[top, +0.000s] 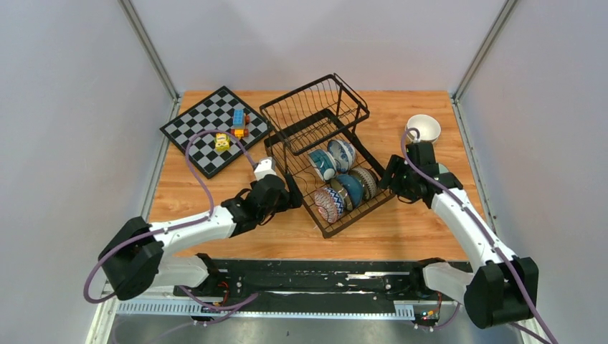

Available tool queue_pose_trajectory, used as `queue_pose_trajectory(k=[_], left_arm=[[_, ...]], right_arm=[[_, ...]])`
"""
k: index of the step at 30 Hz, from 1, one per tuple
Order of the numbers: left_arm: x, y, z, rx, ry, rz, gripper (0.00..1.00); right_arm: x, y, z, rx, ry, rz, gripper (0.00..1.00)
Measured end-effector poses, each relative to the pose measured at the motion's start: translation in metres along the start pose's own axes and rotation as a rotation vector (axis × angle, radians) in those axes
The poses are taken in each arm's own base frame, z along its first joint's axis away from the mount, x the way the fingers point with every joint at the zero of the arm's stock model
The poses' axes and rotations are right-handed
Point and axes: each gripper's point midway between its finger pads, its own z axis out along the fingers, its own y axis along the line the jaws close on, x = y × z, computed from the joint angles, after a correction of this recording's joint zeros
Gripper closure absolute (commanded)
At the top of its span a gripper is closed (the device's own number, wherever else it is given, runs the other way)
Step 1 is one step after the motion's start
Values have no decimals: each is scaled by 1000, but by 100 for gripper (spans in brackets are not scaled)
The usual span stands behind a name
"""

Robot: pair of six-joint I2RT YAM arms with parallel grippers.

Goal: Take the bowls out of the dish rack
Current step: Adjust the dish rack at the center of the board.

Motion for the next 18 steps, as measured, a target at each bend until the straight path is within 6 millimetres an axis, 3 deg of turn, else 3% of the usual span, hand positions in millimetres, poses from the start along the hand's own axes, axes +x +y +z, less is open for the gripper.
queue_pose_trajectory(k=[10, 18], left_arm=[[4, -2, 25, -34, -8, 2, 28], [-9, -15, 41, -44, -39, 64, 62]], right_arm=[[-9, -9, -18, 32, -73, -48, 34], [-20, 3, -33, -37, -145, -65, 39]])
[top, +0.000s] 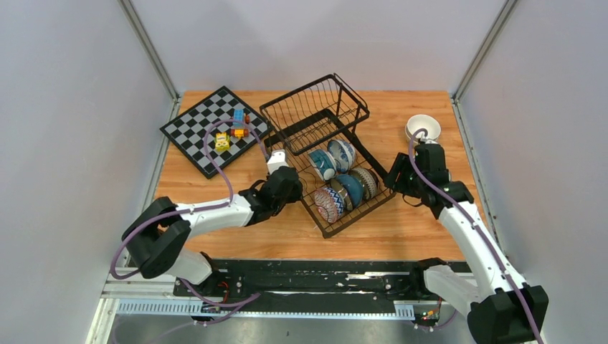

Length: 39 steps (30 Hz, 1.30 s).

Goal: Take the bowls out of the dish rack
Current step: Adjust the dish rack at the center of the board.

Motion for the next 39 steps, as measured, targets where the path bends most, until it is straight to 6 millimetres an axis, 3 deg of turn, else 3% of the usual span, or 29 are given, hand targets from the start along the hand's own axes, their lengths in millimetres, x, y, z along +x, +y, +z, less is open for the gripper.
queue_pose_trajectory(k=[10, 21, 30, 39], left_arm=[[-4, 3, 10, 5, 6, 124, 81], [-25, 2, 37, 23, 20, 213, 100], [-38, -14, 61, 58, 34, 265, 100], [-53, -13, 78, 139, 72, 326, 100]], right_arm=[[-13, 13, -5, -71, -63, -5, 42], [-6, 15, -19, -127, -109, -5, 43], [-3, 24, -33, -184, -138, -15, 43], [13, 22, -32, -200, -125, -38, 43]])
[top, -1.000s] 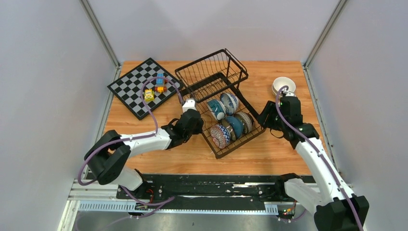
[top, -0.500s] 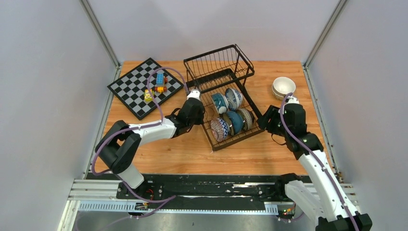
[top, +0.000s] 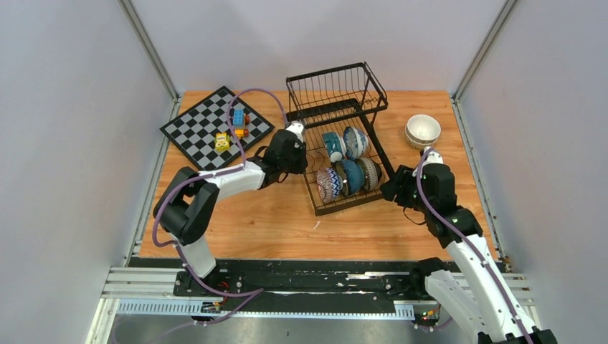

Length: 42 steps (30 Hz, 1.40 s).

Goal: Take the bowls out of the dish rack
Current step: Adjust the dish rack at the center of the board.

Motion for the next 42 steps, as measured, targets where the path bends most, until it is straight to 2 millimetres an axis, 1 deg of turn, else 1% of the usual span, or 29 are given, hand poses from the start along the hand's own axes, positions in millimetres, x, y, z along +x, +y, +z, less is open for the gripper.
queue_pose_trajectory(k=[4, 12, 15, 18, 21, 23, 26, 28, 30, 32, 35, 38, 42], left_arm=[[-5, 7, 2, 47, 11, 42, 100], [-15, 34, 7, 78, 25, 85, 100], [-23, 42, 13, 76, 35, 110, 100], [-30, 46, 22, 78, 41, 129, 100], [-37, 46, 30, 83, 43, 144, 100], [-40, 48, 33, 88, 44, 145, 98], [-39, 48, 33, 96, 46, 140, 88], [-38, 48, 32, 100, 41, 135, 74], [-35, 48, 28, 99, 40, 132, 64], [-32, 50, 22, 88, 47, 135, 54], [-23, 58, 7, 59, 68, 149, 41], [-14, 64, -8, 31, 80, 167, 35], [-9, 68, -18, 13, 100, 179, 32]], right_arm=[[3, 1, -1, -8, 1, -14, 43], [7, 7, -2, -27, 8, -44, 44], [8, 9, -2, -34, 9, -55, 44], [10, 12, -3, -46, 11, -70, 44], [12, 14, -5, -59, 12, -83, 44], [14, 15, -5, -66, 14, -90, 44], [15, 16, -6, -69, 15, -102, 44], [15, 16, -6, -70, 15, -108, 44], [16, 16, -6, -72, 16, -112, 44], [15, 16, -6, -72, 14, -114, 44], [15, 16, -7, -73, 12, -115, 44], [15, 16, -7, -73, 12, -115, 44], [15, 16, -8, -74, 12, -115, 44]])
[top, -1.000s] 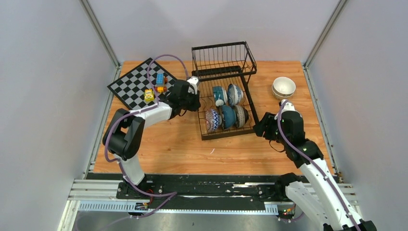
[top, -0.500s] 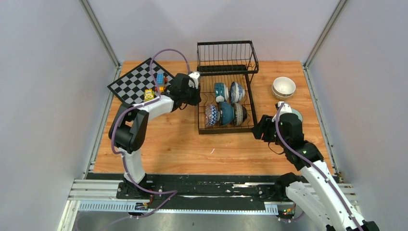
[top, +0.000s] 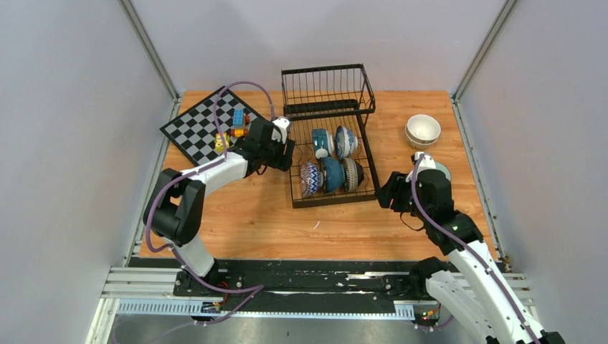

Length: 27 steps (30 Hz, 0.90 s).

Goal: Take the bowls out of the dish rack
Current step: Adjust the dish rack at the center of the board.

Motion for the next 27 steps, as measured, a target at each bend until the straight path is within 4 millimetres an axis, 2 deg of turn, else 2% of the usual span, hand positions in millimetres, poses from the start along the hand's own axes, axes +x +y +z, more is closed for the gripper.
queue_pose_trajectory(k=[6, 9, 16, 18, 22, 23, 27], left_arm=[[5, -2, -8, 12, 21, 13, 18], [7, -8, -18, 47, 12, 20, 14], [-48, -34, -51, 165, -208, 6, 11], [-48, -40, -53, 198, -227, -17, 11], [-32, -50, -57, 249, -206, -87, 10], [-28, -53, -61, 259, -205, -107, 2], [-27, -60, -91, 281, -256, -198, 0]], right_arm=[[-1, 1, -2, -3, -8, 0, 44], [-1, 0, -2, -2, -9, 0, 43], [0, -1, 0, 4, 2, 1, 44], [1, -1, 1, 5, 5, 1, 44], [1, -1, 1, 4, 3, 1, 43], [0, -1, 1, 5, 3, 1, 43], [0, -1, 1, 4, 3, 1, 42]])
